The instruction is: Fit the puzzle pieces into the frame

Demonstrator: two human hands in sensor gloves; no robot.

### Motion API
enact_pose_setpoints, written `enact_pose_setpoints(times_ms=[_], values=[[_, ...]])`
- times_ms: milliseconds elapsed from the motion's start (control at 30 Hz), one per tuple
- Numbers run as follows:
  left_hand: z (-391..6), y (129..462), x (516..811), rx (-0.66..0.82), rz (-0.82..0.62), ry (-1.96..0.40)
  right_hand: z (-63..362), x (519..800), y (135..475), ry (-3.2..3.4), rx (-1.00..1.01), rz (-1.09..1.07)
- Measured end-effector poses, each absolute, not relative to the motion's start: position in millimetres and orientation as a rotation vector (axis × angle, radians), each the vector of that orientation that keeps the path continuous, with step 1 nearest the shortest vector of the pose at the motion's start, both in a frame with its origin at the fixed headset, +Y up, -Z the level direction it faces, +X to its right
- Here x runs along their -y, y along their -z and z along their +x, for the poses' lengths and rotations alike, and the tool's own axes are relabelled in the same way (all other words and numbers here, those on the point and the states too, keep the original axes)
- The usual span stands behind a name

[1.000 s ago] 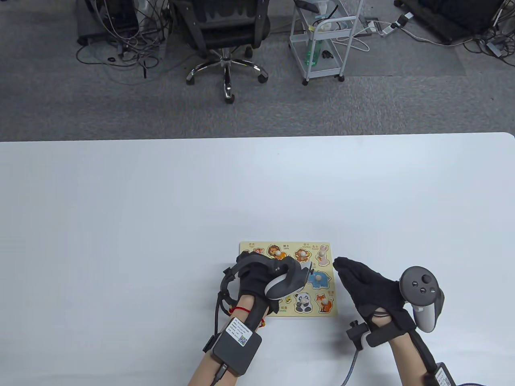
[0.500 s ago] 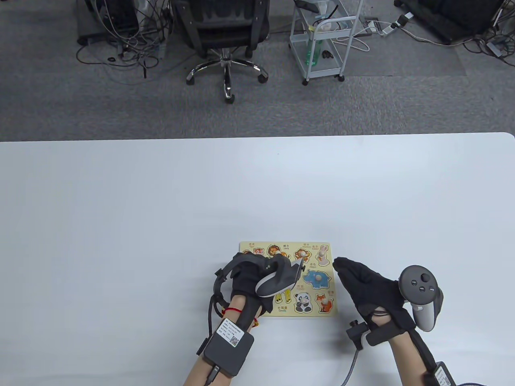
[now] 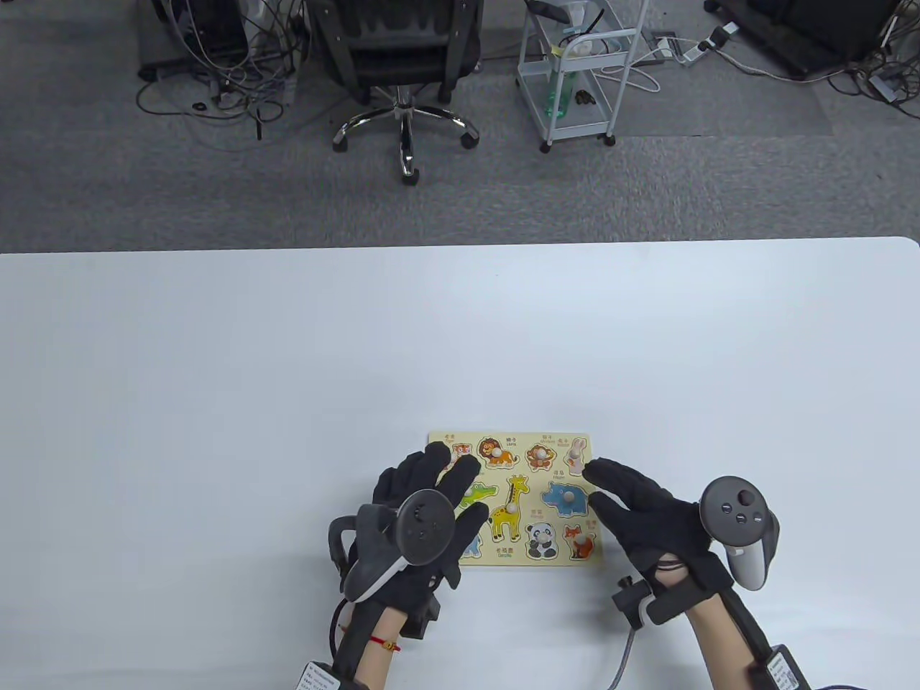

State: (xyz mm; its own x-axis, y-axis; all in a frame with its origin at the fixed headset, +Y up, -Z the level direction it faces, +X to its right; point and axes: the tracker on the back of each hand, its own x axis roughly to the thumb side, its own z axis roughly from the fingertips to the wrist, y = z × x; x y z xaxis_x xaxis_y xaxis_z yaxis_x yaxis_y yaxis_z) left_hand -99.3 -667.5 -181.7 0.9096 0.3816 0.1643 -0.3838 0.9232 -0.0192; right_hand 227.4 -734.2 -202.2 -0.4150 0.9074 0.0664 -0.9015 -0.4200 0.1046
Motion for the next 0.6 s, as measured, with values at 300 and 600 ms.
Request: enact_pose_setpoints(times_ms=[300,600], values=[[-107.6,187.5,704.7,0.259,0.06,-0.624,218.3,745.1,209.0,-2.027,-0.092,0.13],[-101.7,188.8,718.4,0.241,-0.016,-0.461,213.7,748.6,207.3,-2.09,-0.138,0.139]])
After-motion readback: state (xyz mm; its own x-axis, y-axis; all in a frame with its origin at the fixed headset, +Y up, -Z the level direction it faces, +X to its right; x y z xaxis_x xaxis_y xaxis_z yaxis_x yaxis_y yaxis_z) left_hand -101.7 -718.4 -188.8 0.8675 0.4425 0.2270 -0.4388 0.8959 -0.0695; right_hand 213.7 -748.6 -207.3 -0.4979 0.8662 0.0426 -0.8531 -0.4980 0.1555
